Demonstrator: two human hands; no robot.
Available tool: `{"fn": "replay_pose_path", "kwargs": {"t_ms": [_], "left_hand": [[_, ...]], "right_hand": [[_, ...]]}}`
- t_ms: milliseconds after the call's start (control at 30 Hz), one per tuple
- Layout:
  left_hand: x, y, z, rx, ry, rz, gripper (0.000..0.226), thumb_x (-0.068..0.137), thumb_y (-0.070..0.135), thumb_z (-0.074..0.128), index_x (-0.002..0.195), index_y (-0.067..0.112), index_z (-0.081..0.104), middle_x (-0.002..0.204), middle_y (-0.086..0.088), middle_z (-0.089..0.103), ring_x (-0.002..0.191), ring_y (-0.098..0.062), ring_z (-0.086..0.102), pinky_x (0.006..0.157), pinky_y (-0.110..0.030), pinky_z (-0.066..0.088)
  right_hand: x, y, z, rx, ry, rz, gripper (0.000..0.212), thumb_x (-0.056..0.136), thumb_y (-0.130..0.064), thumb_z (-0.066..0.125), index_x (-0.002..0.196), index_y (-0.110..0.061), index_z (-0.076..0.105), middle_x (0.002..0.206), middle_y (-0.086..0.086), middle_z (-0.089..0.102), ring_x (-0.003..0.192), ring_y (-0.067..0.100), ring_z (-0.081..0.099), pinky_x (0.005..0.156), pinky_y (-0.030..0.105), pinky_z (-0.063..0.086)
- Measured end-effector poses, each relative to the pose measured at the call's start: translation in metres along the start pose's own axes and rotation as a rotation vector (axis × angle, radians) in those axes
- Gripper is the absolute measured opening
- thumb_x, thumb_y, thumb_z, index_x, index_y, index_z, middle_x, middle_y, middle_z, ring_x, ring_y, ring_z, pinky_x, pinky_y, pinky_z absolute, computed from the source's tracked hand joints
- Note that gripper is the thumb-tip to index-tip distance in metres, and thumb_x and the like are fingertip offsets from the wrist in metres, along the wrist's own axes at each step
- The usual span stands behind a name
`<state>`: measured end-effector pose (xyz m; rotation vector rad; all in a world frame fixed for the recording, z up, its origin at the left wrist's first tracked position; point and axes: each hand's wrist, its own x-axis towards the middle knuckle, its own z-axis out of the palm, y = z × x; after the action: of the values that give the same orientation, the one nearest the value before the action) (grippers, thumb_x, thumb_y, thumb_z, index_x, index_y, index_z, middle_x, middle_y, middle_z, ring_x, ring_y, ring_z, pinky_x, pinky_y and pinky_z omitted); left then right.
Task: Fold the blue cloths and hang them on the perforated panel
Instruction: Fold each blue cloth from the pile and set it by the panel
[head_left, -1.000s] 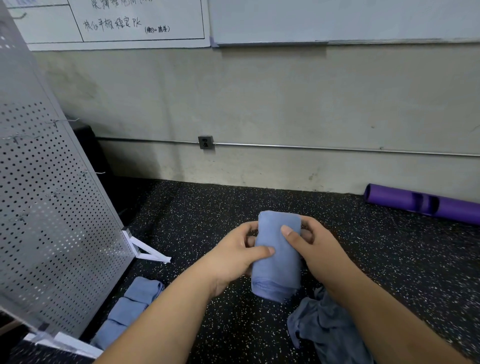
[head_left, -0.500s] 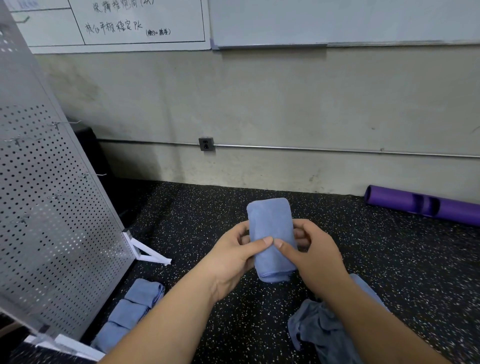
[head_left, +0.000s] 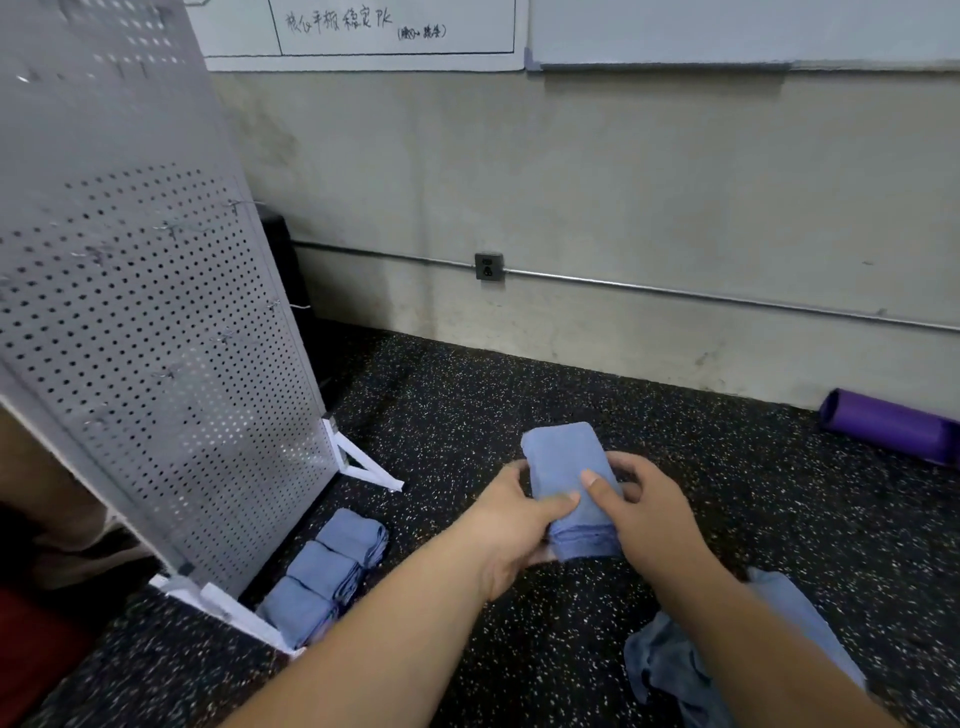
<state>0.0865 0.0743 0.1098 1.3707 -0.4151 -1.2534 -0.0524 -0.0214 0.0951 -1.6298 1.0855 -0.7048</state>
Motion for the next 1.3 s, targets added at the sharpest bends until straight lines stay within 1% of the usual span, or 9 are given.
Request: {"fn": "replay_pose_path", "kwargs": {"t_ms": [167, 467, 567, 667, 733, 867, 1033, 1167, 1300], "left_hand": [[0.008, -0.017, -0.049, 0.009, 0.258, 0.051, 0.089, 0.078, 0.013, 0.094, 0.151, 0.029, 0.046, 0.120, -0.007, 0.074, 0.104, -0.027, 0.077, 0.092, -0.053, 0.064], [0.039, -0.025, -0.150, -0.011, 0.513, 0.028, 0.085, 0.086, 0.014, 0.088, 0.156, 0.020, 0.041, 0.133, -0.002, 0.066, 0.116, -0.024, 0.067, 0.106, -0.043, 0.057], [0.061, -0.027, -0.176, 0.016, 0.504, -0.042, 0.075, 0.086, 0.016, 0.084, 0.148, 0.022, 0.041, 0.120, 0.004, 0.064, 0.108, -0.022, 0.068, 0.099, -0.037, 0.059], [0.087, -0.041, -0.207, 0.038, 0.483, -0.132, 0.087, 0.073, 0.025, 0.079, 0.150, 0.029, 0.037, 0.114, -0.003, 0.071, 0.102, -0.033, 0.075, 0.087, -0.051, 0.066], [0.105, -0.059, -0.233, 0.047, 0.500, -0.135, 0.078, 0.078, 0.020, 0.080, 0.144, 0.033, 0.040, 0.117, 0.000, 0.069, 0.107, -0.030, 0.074, 0.092, -0.048, 0.064], [0.144, -0.102, -0.285, 0.062, 0.481, -0.110, 0.112, 0.079, 0.031, 0.088, 0.167, 0.037, 0.019, 0.136, -0.006, 0.065, 0.117, -0.026, 0.070, 0.102, -0.050, 0.060], [0.187, -0.141, -0.340, 0.233, 0.498, -0.091, 0.105, 0.091, 0.045, 0.082, 0.169, 0.032, 0.013, 0.147, 0.001, 0.061, 0.120, -0.012, 0.065, 0.102, -0.030, 0.050], [0.210, -0.174, -0.376, 0.348, 0.486, -0.126, 0.103, 0.092, 0.043, 0.082, 0.168, 0.037, 0.013, 0.152, 0.006, 0.056, 0.137, -0.017, 0.058, 0.115, -0.041, 0.049], [0.214, -0.190, -0.398, 0.597, 0.417, -0.152, 0.104, 0.092, 0.044, 0.081, 0.169, 0.037, 0.011, 0.170, 0.004, 0.035, 0.155, -0.021, 0.037, 0.126, -0.040, 0.036]], "right_hand": [[0.006, 0.002, 0.055, -0.154, -0.111, -0.056, 0.037, 0.101, -0.037, 0.070, 0.137, -0.036, 0.062, 0.106, -0.009, 0.073, 0.094, 0.011, 0.073, 0.087, 0.040, 0.060], [0.018, 0.020, 0.183, 0.027, -0.286, -0.007, 0.044, 0.104, -0.025, 0.065, 0.143, -0.046, 0.060, 0.129, -0.012, 0.072, 0.111, 0.014, 0.073, 0.097, 0.049, 0.062], [0.033, 0.032, 0.221, -0.003, -0.239, 0.022, 0.041, 0.106, -0.019, 0.062, 0.141, -0.040, 0.065, 0.130, -0.012, 0.069, 0.112, 0.011, 0.069, 0.103, 0.046, 0.058], [0.060, 0.053, 0.260, -0.003, -0.264, 0.093, 0.036, 0.103, -0.025, 0.063, 0.129, -0.048, 0.071, 0.130, -0.014, 0.070, 0.112, 0.013, 0.072, 0.103, 0.047, 0.059], [0.079, 0.073, 0.286, 0.027, -0.318, 0.139, 0.036, 0.099, -0.025, 0.068, 0.129, -0.045, 0.072, 0.130, -0.014, 0.071, 0.114, 0.014, 0.072, 0.103, 0.047, 0.059], [0.115, 0.110, 0.335, 0.014, -0.400, 0.171, 0.041, 0.101, -0.012, 0.071, 0.136, -0.032, 0.071, 0.136, -0.007, 0.068, 0.120, 0.018, 0.069, 0.106, 0.048, 0.058], [0.166, 0.147, 0.386, -0.017, -0.448, 0.183, 0.040, 0.102, 0.000, 0.066, 0.136, -0.019, 0.071, 0.141, -0.003, 0.064, 0.128, 0.017, 0.063, 0.114, 0.044, 0.052], [0.207, 0.176, 0.413, -0.130, -0.509, 0.120, 0.041, 0.101, -0.001, 0.066, 0.140, -0.013, 0.068, 0.132, -0.005, 0.062, 0.126, 0.014, 0.059, 0.110, 0.030, 0.047], [0.238, 0.202, 0.434, -0.227, -0.562, 0.049, 0.037, 0.100, -0.003, 0.069, 0.131, -0.024, 0.072, 0.142, -0.002, 0.062, 0.130, 0.015, 0.058, 0.113, 0.028, 0.045]]}}
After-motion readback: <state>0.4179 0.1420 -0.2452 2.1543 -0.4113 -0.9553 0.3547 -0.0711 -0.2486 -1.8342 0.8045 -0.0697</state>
